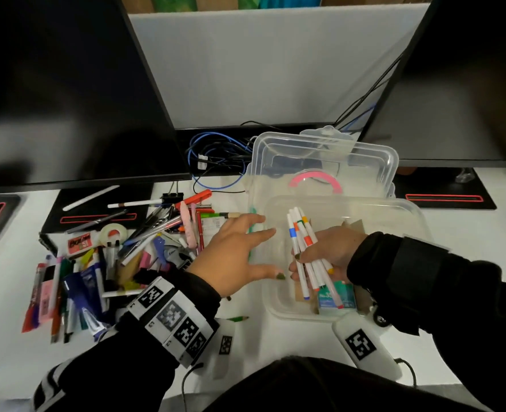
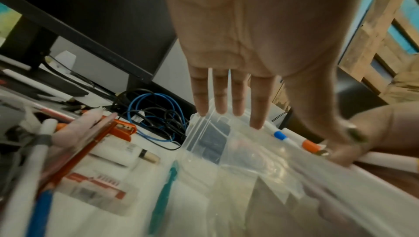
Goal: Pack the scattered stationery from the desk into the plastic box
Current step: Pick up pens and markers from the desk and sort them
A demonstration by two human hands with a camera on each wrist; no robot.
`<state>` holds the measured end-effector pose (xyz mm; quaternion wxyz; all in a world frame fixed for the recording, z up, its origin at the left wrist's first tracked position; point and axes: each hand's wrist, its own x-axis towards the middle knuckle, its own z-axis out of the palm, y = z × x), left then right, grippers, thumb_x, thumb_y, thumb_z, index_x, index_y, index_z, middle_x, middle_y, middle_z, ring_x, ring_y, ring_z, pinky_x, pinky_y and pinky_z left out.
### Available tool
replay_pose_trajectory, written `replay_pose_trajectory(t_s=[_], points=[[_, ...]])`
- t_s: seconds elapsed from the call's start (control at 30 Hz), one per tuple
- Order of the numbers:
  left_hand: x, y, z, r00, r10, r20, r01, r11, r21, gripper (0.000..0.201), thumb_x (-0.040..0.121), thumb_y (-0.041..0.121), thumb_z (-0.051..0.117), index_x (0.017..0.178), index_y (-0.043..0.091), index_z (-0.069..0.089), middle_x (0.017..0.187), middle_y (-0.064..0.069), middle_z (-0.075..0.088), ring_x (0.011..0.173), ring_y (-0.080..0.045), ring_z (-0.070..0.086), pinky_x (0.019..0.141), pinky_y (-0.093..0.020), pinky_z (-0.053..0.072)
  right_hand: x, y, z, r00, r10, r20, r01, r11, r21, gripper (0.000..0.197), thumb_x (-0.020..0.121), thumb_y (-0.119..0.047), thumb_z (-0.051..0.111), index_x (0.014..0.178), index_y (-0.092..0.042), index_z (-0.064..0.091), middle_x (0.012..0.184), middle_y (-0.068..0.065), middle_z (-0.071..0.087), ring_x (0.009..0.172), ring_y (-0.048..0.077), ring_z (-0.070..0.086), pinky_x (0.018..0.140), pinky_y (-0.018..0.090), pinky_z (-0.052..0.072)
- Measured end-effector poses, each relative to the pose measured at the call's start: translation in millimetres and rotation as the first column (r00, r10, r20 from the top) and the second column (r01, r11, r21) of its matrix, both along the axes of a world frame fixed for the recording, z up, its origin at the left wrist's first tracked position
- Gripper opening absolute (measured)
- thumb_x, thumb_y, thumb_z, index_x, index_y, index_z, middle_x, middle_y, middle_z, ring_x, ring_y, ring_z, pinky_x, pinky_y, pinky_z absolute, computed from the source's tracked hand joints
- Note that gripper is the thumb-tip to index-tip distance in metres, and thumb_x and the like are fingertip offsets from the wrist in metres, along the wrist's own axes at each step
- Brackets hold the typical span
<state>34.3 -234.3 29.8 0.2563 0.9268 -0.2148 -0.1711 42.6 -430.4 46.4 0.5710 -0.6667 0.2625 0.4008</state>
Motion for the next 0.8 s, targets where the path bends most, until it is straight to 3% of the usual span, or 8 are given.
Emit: replay_pose_trajectory(t_s=[0.1, 0.2, 0.37, 0.47, 0.5, 0.53, 0.6, 0.8], points=[[1.4, 13.9, -8.5, 0.982, -0.152, -0.116, 0.152, 0.988, -0.007, 0.106, 0.065, 0.061, 0.070, 0.148, 0.040, 0.008, 0.152, 0.027, -0.010, 0.139, 0.005, -0.007, 0.113, -0.021, 0.001, 3.9, 8.9, -5.4, 0.997, -0.048, -0.061, 0.046, 0.998, -0.039, 0.005, 0.091, 0.004, 0.054, 0.089, 0.000, 0.056, 0.077, 0.018, 0.066, 0.072, 0.030, 0.064, 0.079, 0.047, 0.054], [2.6, 22.2, -15.7, 0.961, -0.249, -0.122, 0.251, 0.968, 0.009, 0.121, 0.059, 0.064, 0.073, 0.146, 0.042, -0.008, 0.145, 0.034, -0.024, 0.135, 0.010, -0.020, 0.113, -0.021, -0.005, 7.6, 15.0, -9.1, 0.990, -0.079, -0.117, 0.072, 0.995, -0.066, 0.006, 0.091, 0.003, 0.054, 0.087, -0.001, 0.055, 0.083, 0.019, 0.065, 0.080, 0.032, 0.064, 0.091, 0.049, 0.049], [7.3, 24.7, -21.5, 0.967, -0.253, -0.024, 0.253, 0.967, 0.028, 0.117, 0.057, 0.066, 0.073, 0.146, 0.045, 0.000, 0.148, 0.032, -0.017, 0.139, 0.005, -0.012, 0.117, -0.028, -0.001, 15.0, 29.7, -16.8, 0.989, 0.009, -0.146, -0.044, 0.971, -0.237, 0.006, 0.091, -0.004, 0.056, 0.085, -0.003, 0.055, 0.113, 0.019, 0.065, 0.110, 0.037, 0.060, 0.098, 0.048, 0.046], [8.1, 24.5, -22.3, 0.973, -0.228, -0.015, 0.228, 0.974, 0.005, 0.114, 0.054, 0.066, 0.075, 0.145, 0.046, 0.009, 0.147, 0.034, -0.010, 0.140, 0.000, 0.002, 0.116, -0.029, 0.006, 16.5, 40.9, -20.4, 0.988, 0.064, -0.142, -0.109, 0.937, -0.331, 0.013, 0.090, -0.010, 0.059, 0.078, -0.011, 0.054, 0.106, 0.009, 0.064, 0.112, 0.030, 0.059, 0.089, 0.036, 0.048], [8.5, 24.5, -22.3, 0.974, -0.226, -0.022, 0.226, 0.974, -0.001, 0.114, 0.054, 0.066, 0.075, 0.145, 0.047, 0.009, 0.146, 0.036, -0.010, 0.139, -0.001, 0.006, 0.115, -0.029, 0.008, 17.4, 43.2, -22.9, 0.987, 0.053, -0.152, -0.103, 0.935, -0.338, 0.005, 0.091, -0.009, 0.058, 0.086, -0.010, 0.057, 0.107, 0.010, 0.061, 0.115, 0.030, 0.057, 0.089, 0.035, 0.048], [8.7, 24.8, -22.6, 0.973, -0.227, -0.025, 0.227, 0.974, -0.005, 0.115, 0.053, 0.066, 0.075, 0.145, 0.047, 0.009, 0.146, 0.036, -0.010, 0.139, -0.002, 0.008, 0.115, -0.029, 0.010, 18.1, 43.5, -27.8, 0.984, 0.042, -0.173, -0.097, 0.941, -0.323, 0.009, 0.092, -0.006, 0.056, 0.100, -0.007, 0.057, 0.115, 0.015, 0.058, 0.120, 0.034, 0.052, 0.095, 0.039, 0.045], [8.3, 25.7, -23.5, 0.973, -0.227, -0.035, 0.227, 0.974, -0.030, 0.116, 0.052, 0.067, 0.075, 0.145, 0.047, 0.008, 0.147, 0.035, -0.010, 0.139, -0.004, 0.011, 0.115, -0.030, 0.014, 19.0, 45.4, -35.4, 0.975, -0.028, -0.219, -0.030, 0.966, -0.258, 0.038, 0.092, 0.001, 0.052, 0.130, -0.001, 0.046, 0.134, 0.021, 0.046, 0.126, 0.040, 0.043, 0.099, 0.047, 0.040], [7.0, 25.2, -25.3, 0.974, -0.221, -0.042, 0.220, 0.975, -0.032, 0.120, 0.051, 0.067, 0.075, 0.145, 0.048, 0.004, 0.149, 0.033, -0.012, 0.141, -0.006, 0.007, 0.116, -0.032, 0.015, 21.8, 49.9, -46.0, 0.936, -0.070, -0.346, 0.004, 0.982, -0.188, 0.048, 0.089, 0.007, 0.050, 0.135, -0.005, 0.040, 0.135, 0.025, 0.043, 0.120, 0.046, 0.044, 0.083, 0.058, 0.046]])
